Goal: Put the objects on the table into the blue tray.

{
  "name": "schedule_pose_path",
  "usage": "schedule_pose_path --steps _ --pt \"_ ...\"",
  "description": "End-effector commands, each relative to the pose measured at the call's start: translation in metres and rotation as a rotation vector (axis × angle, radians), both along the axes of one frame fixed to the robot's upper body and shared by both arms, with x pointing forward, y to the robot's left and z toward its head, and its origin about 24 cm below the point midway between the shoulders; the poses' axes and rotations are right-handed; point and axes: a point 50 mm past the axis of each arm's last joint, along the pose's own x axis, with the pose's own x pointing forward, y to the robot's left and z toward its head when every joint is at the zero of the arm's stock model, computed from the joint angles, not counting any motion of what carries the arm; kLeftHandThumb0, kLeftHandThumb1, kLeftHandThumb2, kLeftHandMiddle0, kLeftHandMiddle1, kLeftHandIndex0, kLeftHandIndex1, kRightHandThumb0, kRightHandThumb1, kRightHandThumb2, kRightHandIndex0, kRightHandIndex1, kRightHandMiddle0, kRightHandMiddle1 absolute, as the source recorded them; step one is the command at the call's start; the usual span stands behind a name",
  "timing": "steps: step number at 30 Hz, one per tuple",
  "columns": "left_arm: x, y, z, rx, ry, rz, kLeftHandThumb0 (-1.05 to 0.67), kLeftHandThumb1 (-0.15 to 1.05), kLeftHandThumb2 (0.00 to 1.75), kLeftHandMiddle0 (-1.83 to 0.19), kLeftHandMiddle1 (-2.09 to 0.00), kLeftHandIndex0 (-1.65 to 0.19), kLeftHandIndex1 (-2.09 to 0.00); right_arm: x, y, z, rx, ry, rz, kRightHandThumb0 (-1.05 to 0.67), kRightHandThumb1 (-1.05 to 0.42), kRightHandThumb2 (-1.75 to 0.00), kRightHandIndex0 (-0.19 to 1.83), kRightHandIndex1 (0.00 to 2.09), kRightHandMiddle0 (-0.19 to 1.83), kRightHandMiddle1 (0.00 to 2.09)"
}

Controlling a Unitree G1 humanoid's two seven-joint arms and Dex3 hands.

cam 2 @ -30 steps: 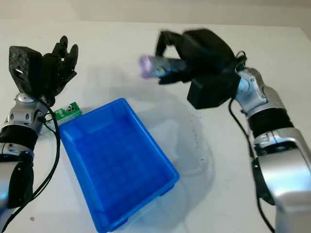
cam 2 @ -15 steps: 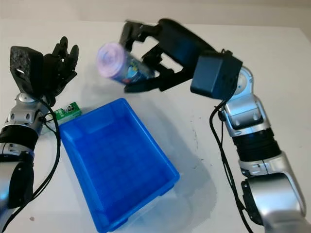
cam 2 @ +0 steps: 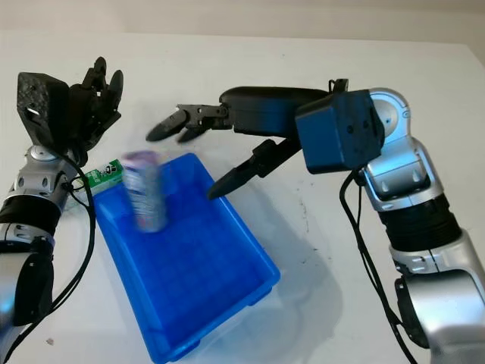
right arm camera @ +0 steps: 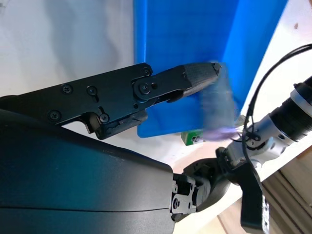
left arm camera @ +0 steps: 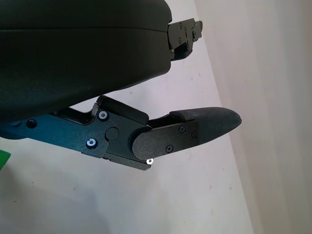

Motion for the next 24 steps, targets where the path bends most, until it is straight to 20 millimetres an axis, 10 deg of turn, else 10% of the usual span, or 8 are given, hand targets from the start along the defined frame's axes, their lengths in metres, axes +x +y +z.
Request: schedule_pose_path --steps 1,10,24 --pt "0.002 -0.001 0.005 -0.002 -0.018 -0.007 -0.70 1.05 0.62 0.19 0.00 0.19 0.00 0.000 0.000 0.008 0.009 -0.046 0.000 -0.66 -0.98 -0.04 -0.19 0.00 -0.19 0.02" --pt "0.002 -0.001 0.005 0.011 -0.018 -0.002 -0.70 1.05 0.62 0.19 0.00 0.19 0.00 0.017 -0.015 0.007 0.334 -0.054 -0.203 -0.69 -1.03 -0.17 -0.19 0.00 -0.19 0.00" --pt "0.002 0.002 0.006 0.004 -0.013 0.008 -0.70 1.05 0.62 0.19 0.00 0.19 0.00 0.072 -0.074 -0.052 0.805 0.215 -0.797 -0.70 -1.05 -0.67 -0.19 0.00 -0.19 0.00"
